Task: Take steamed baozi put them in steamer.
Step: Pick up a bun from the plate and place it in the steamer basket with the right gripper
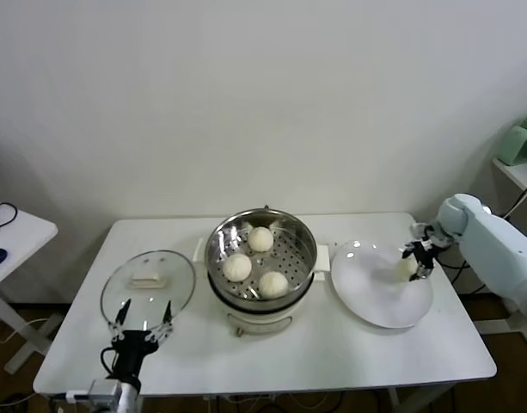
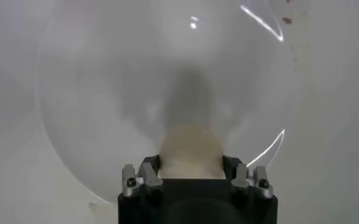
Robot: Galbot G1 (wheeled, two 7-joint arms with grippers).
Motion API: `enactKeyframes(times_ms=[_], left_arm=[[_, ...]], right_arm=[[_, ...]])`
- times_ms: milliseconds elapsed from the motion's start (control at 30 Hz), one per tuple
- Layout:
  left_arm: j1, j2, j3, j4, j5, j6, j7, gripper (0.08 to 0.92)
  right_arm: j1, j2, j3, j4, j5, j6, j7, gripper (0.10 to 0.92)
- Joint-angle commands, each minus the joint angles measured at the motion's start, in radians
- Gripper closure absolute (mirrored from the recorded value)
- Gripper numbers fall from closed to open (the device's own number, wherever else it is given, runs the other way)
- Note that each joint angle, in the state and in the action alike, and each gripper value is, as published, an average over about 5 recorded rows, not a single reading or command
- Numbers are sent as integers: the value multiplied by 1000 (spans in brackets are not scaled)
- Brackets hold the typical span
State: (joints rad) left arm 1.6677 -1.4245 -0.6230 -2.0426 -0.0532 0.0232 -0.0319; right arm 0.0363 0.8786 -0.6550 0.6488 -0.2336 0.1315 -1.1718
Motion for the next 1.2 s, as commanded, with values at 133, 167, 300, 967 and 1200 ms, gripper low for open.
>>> enactKeyframes(times_ms=[133, 167, 300, 967, 1200], left_arm=[[2, -3, 18, -22, 8, -3, 1, 177], [2, -5, 24, -26, 12, -3, 1, 177], [-2, -15, 48, -38, 29, -5, 0, 177], [-30, -15, 124, -70, 50, -6, -2, 177], [-47, -7, 139, -70, 54, 5, -9, 177]], right_arm=[[404, -2, -478, 157, 626, -206, 16, 355], [447, 7, -530, 168, 687, -226, 20, 355], [600, 51, -696, 205, 893, -284, 32, 355], [815, 365, -1125, 375, 1312, -355, 75, 355], [743, 413, -1126, 364, 1300, -364, 90, 362]])
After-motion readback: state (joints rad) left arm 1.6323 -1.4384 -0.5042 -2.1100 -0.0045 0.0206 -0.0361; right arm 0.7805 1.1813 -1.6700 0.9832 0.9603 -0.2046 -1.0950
